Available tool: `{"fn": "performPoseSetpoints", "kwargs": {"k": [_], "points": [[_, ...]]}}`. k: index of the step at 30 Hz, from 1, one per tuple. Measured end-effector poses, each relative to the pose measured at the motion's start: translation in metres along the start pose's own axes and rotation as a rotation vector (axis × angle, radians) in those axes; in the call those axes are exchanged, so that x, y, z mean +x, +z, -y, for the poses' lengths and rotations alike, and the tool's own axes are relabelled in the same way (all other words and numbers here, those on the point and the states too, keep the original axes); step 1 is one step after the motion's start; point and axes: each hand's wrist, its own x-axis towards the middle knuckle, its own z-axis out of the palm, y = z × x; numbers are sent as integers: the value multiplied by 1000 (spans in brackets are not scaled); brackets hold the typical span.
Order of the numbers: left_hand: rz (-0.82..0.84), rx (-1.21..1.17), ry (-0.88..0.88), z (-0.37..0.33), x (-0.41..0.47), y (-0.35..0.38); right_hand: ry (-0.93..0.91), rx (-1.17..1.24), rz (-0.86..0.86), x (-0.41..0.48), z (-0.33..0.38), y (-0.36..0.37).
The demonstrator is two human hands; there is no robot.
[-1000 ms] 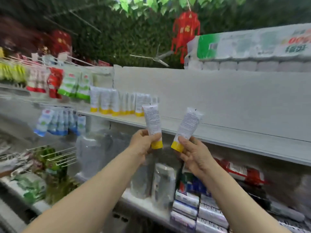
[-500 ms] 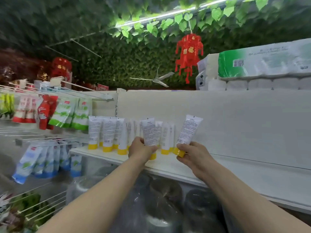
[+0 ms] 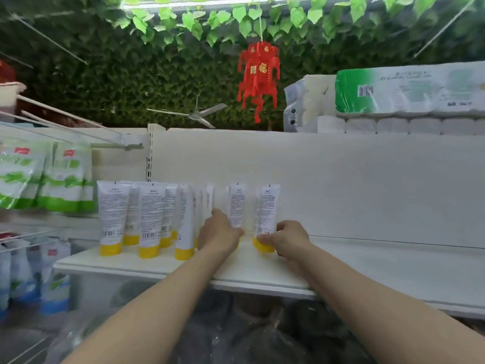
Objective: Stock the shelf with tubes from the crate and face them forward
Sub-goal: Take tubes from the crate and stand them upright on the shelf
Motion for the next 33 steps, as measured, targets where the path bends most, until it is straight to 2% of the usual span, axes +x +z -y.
{"fn": "performPoseSetpoints", "kwargs": {"k": [11, 33], "points": [[69, -49, -14, 9, -2, -4, -1, -116, -64, -10, 6, 23], [97, -33, -10, 12, -8, -6, 25, -149, -90, -15, 1, 24]]}}
